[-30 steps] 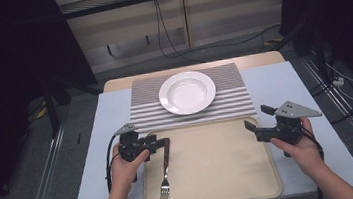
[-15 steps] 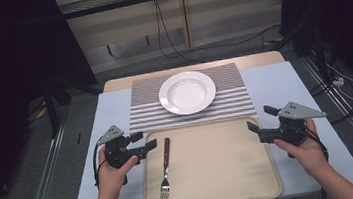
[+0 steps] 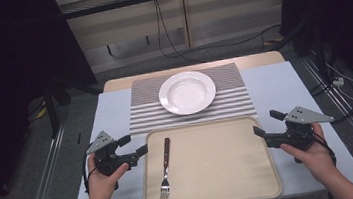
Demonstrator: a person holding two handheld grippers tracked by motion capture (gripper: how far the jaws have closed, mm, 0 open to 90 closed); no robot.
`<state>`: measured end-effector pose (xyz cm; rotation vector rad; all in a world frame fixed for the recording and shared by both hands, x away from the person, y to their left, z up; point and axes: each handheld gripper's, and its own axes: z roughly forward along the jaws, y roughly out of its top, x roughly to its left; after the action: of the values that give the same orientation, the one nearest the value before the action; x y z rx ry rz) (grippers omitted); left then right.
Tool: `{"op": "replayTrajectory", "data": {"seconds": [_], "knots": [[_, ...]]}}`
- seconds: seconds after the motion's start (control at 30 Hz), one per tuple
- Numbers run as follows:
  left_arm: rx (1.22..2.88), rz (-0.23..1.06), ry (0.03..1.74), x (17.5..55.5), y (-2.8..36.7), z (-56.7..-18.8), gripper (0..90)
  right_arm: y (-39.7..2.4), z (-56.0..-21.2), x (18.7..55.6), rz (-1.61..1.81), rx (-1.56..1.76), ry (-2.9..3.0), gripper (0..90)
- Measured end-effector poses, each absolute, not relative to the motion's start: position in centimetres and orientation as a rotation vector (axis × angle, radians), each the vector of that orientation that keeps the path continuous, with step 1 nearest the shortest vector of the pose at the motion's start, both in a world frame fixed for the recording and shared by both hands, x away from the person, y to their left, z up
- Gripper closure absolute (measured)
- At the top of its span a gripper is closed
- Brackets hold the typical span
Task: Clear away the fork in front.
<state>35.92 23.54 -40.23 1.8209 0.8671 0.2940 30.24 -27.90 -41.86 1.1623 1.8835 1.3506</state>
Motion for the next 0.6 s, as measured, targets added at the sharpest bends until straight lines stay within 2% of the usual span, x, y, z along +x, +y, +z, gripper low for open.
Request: {"op": "replayTrajectory", "data": {"seconds": [0.6], "knots": [[1.827,0.339,0.867,34.8,25.0,-41.0,12.9,-29.1,-42.3,29.2,1.337,1.192,1.875,18.0]]}}
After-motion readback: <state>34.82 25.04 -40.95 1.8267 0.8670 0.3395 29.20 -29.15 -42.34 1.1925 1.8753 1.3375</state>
